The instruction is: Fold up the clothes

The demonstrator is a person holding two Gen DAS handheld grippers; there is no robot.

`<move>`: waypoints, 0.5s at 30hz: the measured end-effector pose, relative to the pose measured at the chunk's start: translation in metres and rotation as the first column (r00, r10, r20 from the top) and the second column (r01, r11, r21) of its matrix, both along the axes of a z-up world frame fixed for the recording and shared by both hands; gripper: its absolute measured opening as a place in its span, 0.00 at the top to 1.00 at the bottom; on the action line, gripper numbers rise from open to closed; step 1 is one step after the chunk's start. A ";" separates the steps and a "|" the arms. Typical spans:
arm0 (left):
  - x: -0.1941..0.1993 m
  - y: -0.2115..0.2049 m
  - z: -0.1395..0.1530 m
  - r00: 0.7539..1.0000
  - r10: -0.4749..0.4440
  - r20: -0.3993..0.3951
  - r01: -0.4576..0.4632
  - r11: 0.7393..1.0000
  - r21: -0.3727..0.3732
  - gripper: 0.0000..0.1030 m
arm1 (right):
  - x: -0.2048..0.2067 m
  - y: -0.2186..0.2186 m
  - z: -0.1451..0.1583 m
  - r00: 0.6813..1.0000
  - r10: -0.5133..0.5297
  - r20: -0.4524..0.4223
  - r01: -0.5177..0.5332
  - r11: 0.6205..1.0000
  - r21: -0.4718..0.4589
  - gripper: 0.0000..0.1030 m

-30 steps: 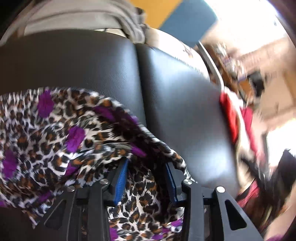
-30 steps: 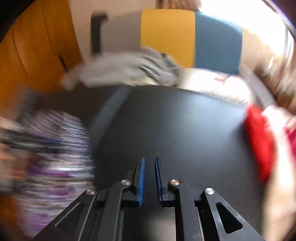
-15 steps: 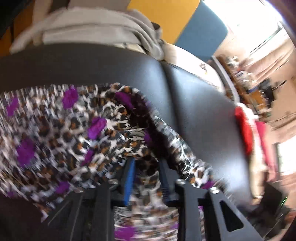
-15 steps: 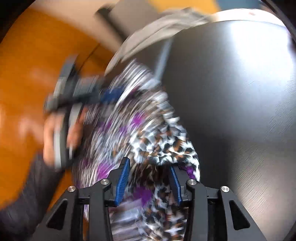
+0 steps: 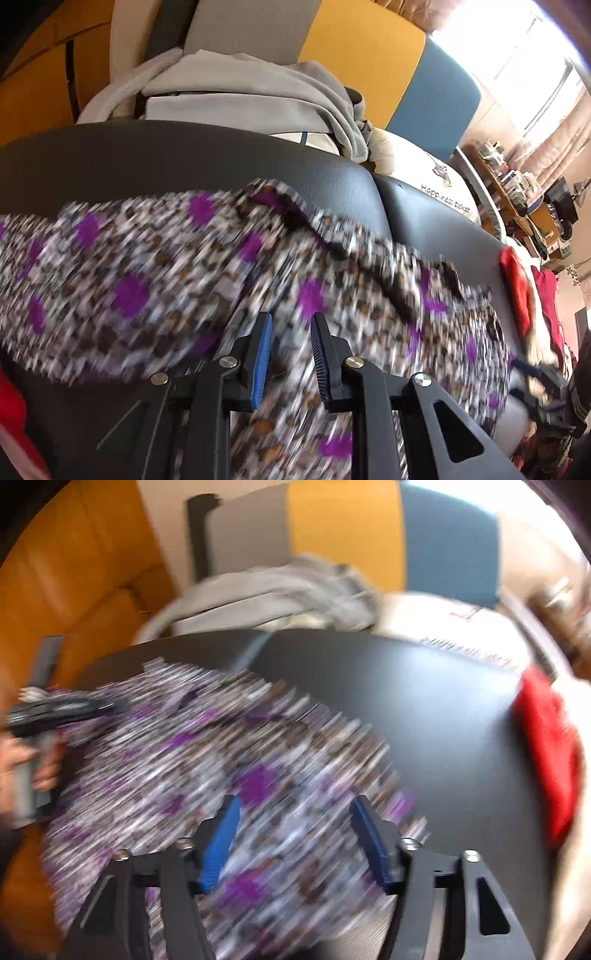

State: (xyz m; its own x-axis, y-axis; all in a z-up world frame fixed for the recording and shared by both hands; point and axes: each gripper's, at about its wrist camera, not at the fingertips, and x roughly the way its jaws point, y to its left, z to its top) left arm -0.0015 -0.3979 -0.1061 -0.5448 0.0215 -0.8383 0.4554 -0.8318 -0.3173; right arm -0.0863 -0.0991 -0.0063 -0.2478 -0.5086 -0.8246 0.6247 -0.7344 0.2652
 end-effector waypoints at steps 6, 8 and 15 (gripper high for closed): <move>0.117 0.032 0.000 0.989 -0.137 -0.054 0.139 0.989 0.043 0.78 | 0.095 0.072 -0.030 0.990 -0.005 0.139 0.018 0.995 -0.094 0.13; 0.147 0.056 -0.001 0.978 -0.204 -0.039 0.204 0.979 0.008 0.78 | 0.101 0.064 -0.025 0.998 -0.007 0.066 0.012 0.997 -0.081 0.13; 0.208 0.094 -0.025 0.990 -0.139 -0.038 0.141 0.989 0.046 0.77 | 0.085 0.017 0.000 0.970 0.042 -0.239 -0.030 0.998 0.054 0.00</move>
